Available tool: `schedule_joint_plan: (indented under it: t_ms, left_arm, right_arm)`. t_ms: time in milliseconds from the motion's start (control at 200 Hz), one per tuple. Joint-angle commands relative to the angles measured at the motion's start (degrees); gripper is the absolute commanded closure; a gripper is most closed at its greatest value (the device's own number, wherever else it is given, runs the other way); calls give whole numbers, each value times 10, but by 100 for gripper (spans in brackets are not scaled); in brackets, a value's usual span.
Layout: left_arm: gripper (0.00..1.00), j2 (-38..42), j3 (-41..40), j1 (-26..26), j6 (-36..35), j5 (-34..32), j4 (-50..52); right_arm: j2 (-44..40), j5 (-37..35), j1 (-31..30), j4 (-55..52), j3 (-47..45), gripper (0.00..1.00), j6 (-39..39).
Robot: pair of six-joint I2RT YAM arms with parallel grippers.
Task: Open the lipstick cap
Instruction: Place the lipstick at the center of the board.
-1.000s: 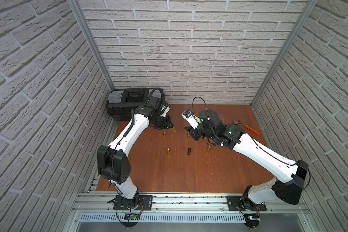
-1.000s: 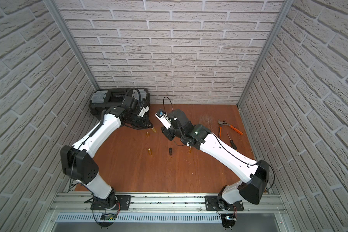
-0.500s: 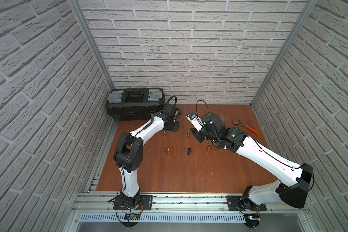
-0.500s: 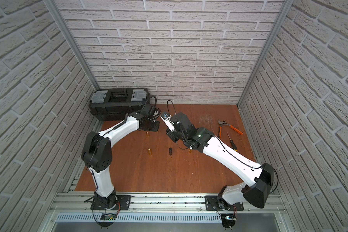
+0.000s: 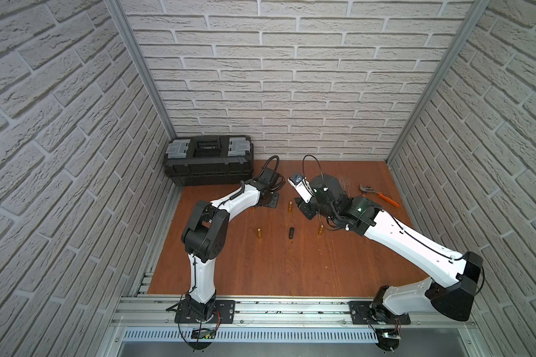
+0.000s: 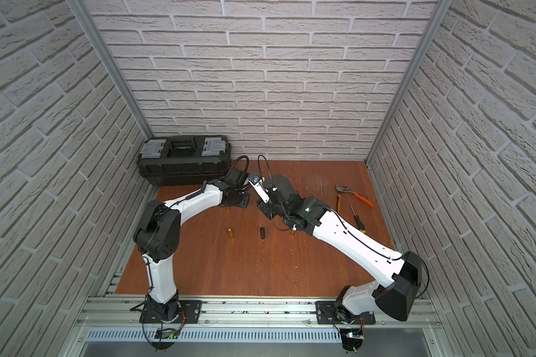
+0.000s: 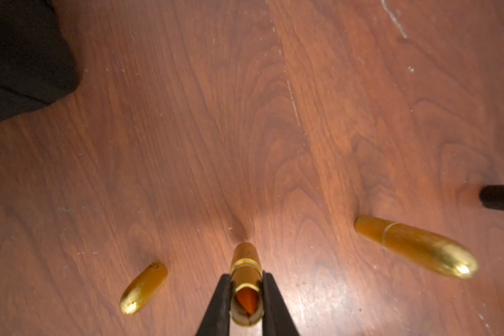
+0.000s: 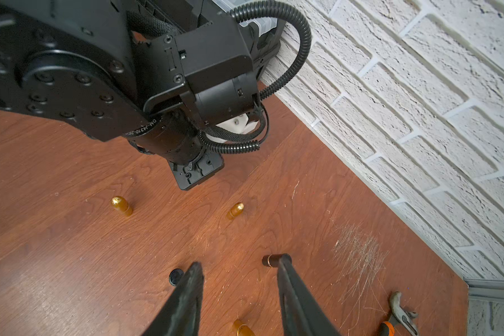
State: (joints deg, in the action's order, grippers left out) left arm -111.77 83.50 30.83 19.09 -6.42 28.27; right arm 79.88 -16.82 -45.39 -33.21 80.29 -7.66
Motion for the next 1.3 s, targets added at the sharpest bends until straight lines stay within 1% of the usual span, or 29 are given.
schedule_joint_plan:
  t_ms: [0,280,585,710,925,1065,1130,1190,1295]
  left_arm:
    - [83,-12,-9,-2,-8,-13,-22]
    - [82,-24,-7,-11,0,2,-19]
    - [71,-26,-10,-19,6,15,-18]
    - [63,-28,-6,-22,6,18,-16]
    - [58,-22,11,-27,10,36,-7]
    - [55,7,29,-31,12,48,20]
    - [52,29,37,-35,13,58,39]
    - [49,49,46,-40,13,67,64]
    - [48,81,58,-50,11,91,109]
  right_arm:
    - [1,0,-3,10,2,56,7]
    - [13,-1,-3,8,4,56,6]
    - [24,-3,-3,7,4,56,5]
    - [27,-4,-4,6,3,56,5]
    - [26,-5,-3,4,5,56,5]
    - [19,-8,-3,2,5,56,6]
    - [17,-6,-3,3,6,56,6]
    - [18,-4,-4,1,10,56,7]
    - [25,-1,-3,-4,21,57,7]
